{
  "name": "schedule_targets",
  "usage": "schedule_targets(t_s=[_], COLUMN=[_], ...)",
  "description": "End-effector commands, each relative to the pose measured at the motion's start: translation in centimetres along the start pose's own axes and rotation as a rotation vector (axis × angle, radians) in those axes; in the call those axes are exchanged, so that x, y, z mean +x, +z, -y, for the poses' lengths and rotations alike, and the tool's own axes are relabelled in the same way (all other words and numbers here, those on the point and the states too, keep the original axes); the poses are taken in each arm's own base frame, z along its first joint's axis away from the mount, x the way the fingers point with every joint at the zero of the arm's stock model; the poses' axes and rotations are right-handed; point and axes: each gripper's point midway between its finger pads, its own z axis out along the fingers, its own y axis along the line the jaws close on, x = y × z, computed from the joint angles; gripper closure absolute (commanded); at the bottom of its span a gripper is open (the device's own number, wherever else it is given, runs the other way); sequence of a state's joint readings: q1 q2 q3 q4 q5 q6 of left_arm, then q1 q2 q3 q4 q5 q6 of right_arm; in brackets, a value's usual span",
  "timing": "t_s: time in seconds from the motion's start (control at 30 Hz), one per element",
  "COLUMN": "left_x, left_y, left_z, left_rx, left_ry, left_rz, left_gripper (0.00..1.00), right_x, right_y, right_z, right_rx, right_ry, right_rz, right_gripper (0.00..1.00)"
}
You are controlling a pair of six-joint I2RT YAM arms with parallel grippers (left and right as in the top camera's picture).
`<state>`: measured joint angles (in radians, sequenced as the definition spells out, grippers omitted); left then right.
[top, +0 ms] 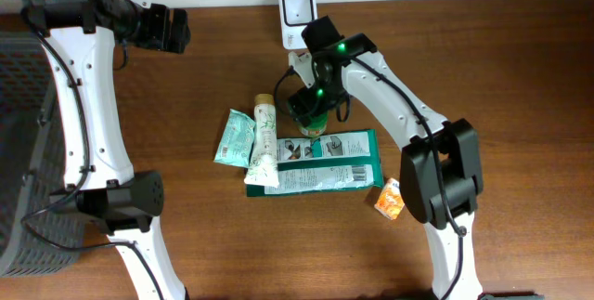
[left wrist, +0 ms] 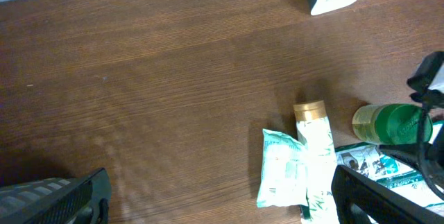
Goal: Scan the item barcode
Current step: 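Grasp the green-lidded jar with the right gripper and lift it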
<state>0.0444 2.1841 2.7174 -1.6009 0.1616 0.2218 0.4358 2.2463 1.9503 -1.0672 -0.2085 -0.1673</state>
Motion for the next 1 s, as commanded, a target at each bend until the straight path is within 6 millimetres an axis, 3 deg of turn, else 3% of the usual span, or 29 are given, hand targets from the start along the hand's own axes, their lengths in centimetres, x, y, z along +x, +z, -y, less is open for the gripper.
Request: schedule_targets(t_s=[0.0, 0.17, 0.3, 0.57, 0.7, 0.77, 0.9, 0.97], left_x=[-0.2, -0.2, -0.2, -0.2, -0.2, -0.2, -0.2, -0.2], left_y=[-0.5, -0.5, -0.5, -0.5, -0.5, -0.5, -0.5, -0.5], left_z=[0.0, 0.0, 0.0, 0.0, 0.0, 0.0, 0.0, 0.0], left_rx=[0.001, 0.001, 0.001, 0.001, 0.001, 0.001, 0.001, 0.001], left_ry=[0.018, 0.018, 0.018, 0.018, 0.018, 0.018, 0.018, 0.018], left_rz=[0.018, 0.018, 0.018, 0.018, 0.018, 0.018, 0.018, 0.018], left_gripper=[0.01, 0.01, 0.01, 0.01, 0.01, 0.01, 0.01, 0.01], right_x=[0.0, -0.5, -0.3, -1.3, -0.9, -0.5, -0.8, -0.3], right_y=[1.1, 1.1, 0.7, -3.4, -3.6, -3.6, -3.6, -3.6], right_z=[-0.5, 1.0, 1.1, 2.4, 3.7, 4.0, 4.0, 3.7], right_rx=[-0.019, 0.066, 0.074, 0.087, 0.145, 0.169, 0.169, 0.160], right_ry=[0.016, 0.197, 0.348, 0.763, 0.860, 0.858, 0.719, 0.730], right_rz=[-0.009, 0.012, 0.005, 0.073, 0.084, 0.077, 0.075, 0.055], right_gripper=[0.11, 0.24, 0.33, 0.42, 0.41, 0.31, 0.27, 0.24])
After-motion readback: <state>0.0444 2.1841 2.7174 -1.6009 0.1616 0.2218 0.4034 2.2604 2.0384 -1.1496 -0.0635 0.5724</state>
